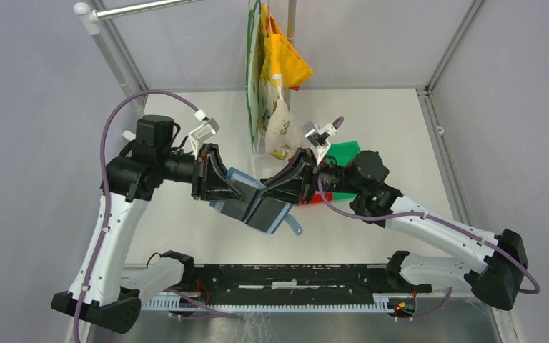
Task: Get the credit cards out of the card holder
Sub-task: Remove the credit card from the card holder.
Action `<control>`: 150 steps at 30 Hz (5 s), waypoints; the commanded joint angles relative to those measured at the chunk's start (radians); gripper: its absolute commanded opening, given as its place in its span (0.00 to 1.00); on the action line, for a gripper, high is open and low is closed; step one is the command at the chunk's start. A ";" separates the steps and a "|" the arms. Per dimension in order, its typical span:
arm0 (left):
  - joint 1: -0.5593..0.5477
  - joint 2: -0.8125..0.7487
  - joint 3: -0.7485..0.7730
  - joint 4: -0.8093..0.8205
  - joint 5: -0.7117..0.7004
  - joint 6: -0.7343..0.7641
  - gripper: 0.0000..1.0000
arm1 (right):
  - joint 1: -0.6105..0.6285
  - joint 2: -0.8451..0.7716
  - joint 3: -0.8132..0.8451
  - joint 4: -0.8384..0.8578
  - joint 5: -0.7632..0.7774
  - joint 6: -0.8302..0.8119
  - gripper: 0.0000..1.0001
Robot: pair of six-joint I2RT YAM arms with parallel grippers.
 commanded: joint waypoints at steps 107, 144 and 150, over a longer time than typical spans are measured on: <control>0.001 0.018 0.008 0.209 -0.020 -0.258 0.28 | 0.017 0.063 -0.176 0.354 0.310 0.246 0.00; 0.002 -0.011 -0.006 0.277 -0.037 -0.301 0.21 | 0.055 0.170 -0.023 0.185 0.376 0.251 0.00; 0.002 0.000 0.012 0.279 -0.026 -0.314 0.26 | 0.054 0.117 -0.113 0.207 0.381 0.244 0.00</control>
